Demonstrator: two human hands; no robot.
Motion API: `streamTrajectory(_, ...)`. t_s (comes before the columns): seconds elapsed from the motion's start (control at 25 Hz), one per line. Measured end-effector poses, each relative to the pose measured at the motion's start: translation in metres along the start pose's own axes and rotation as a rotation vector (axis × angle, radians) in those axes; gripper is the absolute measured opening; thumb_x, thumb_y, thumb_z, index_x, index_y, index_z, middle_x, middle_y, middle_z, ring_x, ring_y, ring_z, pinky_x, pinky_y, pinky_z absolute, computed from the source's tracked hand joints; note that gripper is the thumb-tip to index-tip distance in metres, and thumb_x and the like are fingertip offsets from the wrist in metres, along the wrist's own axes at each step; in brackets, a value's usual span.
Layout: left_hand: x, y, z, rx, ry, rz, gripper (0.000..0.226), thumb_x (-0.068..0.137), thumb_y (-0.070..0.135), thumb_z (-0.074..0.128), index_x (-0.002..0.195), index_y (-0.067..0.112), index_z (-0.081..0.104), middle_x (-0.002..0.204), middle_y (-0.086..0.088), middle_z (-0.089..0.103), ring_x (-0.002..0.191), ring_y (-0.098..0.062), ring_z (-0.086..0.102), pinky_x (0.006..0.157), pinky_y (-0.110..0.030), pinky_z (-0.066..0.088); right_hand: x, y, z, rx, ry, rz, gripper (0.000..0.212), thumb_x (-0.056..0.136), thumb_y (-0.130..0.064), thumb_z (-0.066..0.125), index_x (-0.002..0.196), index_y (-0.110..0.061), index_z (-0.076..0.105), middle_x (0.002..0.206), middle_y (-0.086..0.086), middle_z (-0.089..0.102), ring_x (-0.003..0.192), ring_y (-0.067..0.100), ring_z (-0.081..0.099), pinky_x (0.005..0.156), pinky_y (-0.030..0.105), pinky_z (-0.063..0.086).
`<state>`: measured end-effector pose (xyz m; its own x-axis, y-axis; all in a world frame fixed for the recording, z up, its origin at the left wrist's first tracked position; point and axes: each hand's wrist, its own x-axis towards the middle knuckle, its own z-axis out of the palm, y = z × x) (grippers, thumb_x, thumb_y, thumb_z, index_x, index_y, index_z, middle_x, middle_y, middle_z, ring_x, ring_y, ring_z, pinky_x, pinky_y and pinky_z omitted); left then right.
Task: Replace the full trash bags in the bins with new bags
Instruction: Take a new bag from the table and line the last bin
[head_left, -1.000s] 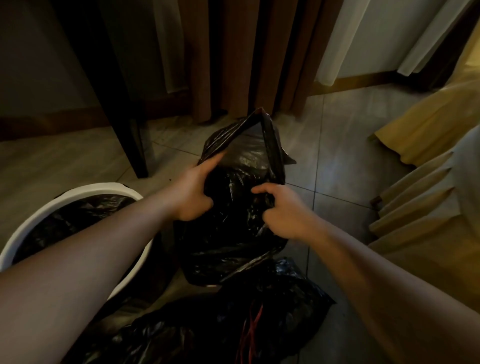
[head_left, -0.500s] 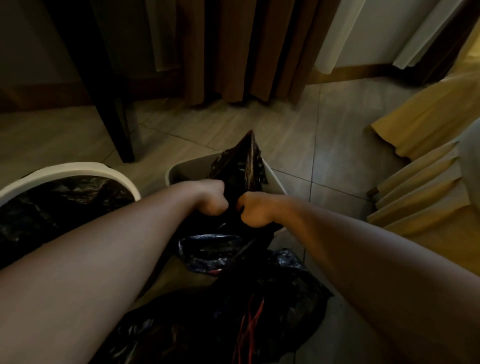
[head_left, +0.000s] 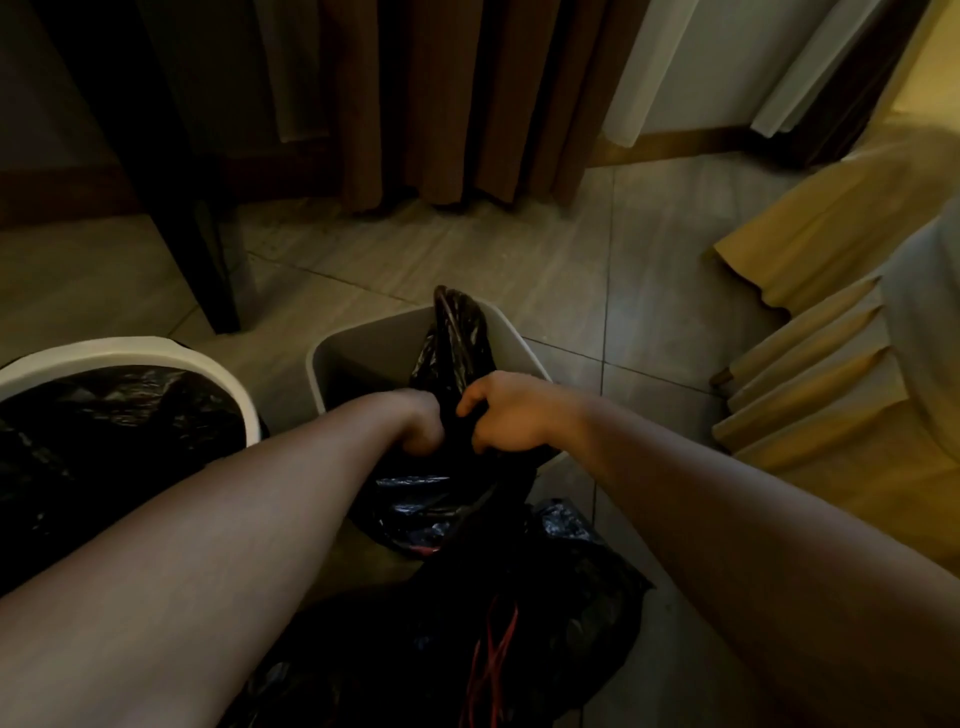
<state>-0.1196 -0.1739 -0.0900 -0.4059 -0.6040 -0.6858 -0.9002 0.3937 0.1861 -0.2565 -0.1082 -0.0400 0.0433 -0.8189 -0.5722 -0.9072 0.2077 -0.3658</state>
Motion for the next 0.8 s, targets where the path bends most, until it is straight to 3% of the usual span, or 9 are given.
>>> streamTrajectory(0.12,-0.005,-0.009,-0.013,0.027,0.147,-0.041,0.012,0.097,0.022,0.065,0.094,0.011,0.069,0.095,-0.007,0.067,0.079,-0.020,0.065,0.062,-0.029,0.050,-0.015,0.008,0.001,-0.042,0.104,0.057,0.046,0.092,-0.015,0.064,0.137,-0.025,0.064,0.116,-0.002,0.062,0.098,0.017,0.063,0.067,0.024,0.051)
streamTrajectory(0.2,-0.011,-0.012,-0.020,0.041,0.160,-0.036,0.019,0.095,0.025,0.067,0.110,0.013,0.072,0.096,-0.006,0.068,0.084,-0.022,0.068,0.065,-0.031,0.053,-0.014,0.003,0.004,-0.184,0.071,0.062,0.030,0.098,-0.015,0.059,0.126,-0.014,0.069,0.118,0.006,0.067,0.101,0.025,0.067,0.080,0.035,0.059)
streamTrajectory(0.32,-0.029,-0.016,-0.038,0.055,0.125,-0.009,0.033,0.094,0.033,0.071,0.125,0.021,0.070,0.112,-0.003,0.071,0.097,-0.022,0.070,0.070,-0.030,0.057,0.005,-0.003,0.006,-0.212,0.000,0.084,0.022,0.104,-0.016,0.053,0.112,-0.006,0.070,0.113,0.015,0.070,0.100,0.032,0.068,0.089,0.043,0.058)
streamTrajectory(0.48,-0.052,-0.022,-0.052,-0.062,-0.111,-0.003,0.041,0.091,0.027,0.078,0.131,0.027,0.066,0.117,-0.002,0.067,0.099,-0.024,0.071,0.063,-0.031,0.062,0.033,-0.009,0.001,-0.146,-0.041,0.102,0.027,0.103,-0.014,0.056,0.127,-0.005,0.066,0.116,0.013,0.067,0.101,0.028,0.066,0.095,0.042,0.055)
streamTrajectory(0.56,-0.056,-0.020,-0.047,0.060,-0.154,0.034,0.043,0.095,0.019,0.072,0.138,0.025,0.064,0.125,-0.002,0.067,0.105,-0.022,0.069,0.064,-0.025,0.059,0.032,-0.013,0.004,-0.007,-0.029,0.081,0.034,0.097,-0.014,0.063,0.130,-0.010,0.066,0.110,0.008,0.069,0.096,0.025,0.069,0.086,0.039,0.060)
streamTrajectory(0.64,-0.055,-0.016,-0.041,0.158,-0.120,0.056,0.039,0.100,0.015,0.063,0.139,0.021,0.064,0.122,-0.001,0.067,0.097,-0.017,0.067,0.059,-0.019,0.051,0.023,-0.013,0.006,0.065,0.009,0.041,0.042,0.088,-0.016,0.073,0.130,-0.017,0.068,0.101,-0.001,0.068,0.087,0.017,0.067,0.074,0.033,0.061)
streamTrajectory(0.72,-0.054,-0.013,-0.038,0.200,-0.036,0.056,0.030,0.101,0.015,0.060,0.130,0.016,0.069,0.115,-0.003,0.069,0.087,-0.017,0.066,0.054,-0.019,0.047,0.007,-0.004,0.006,-0.016,0.028,0.030,0.045,0.086,-0.020,0.075,0.130,-0.022,0.070,0.098,-0.007,0.064,0.086,0.011,0.062,0.067,0.024,0.052)
streamTrajectory(0.8,-0.052,-0.011,-0.037,0.209,0.109,0.038,0.022,0.097,0.016,0.063,0.116,0.012,0.074,0.104,-0.007,0.072,0.086,-0.021,0.069,0.059,-0.025,0.051,-0.010,0.004,0.006,-0.089,0.091,0.061,0.041,0.086,-0.019,0.069,0.126,-0.025,0.071,0.095,-0.009,0.062,0.090,0.014,0.062,0.063,0.022,0.049)
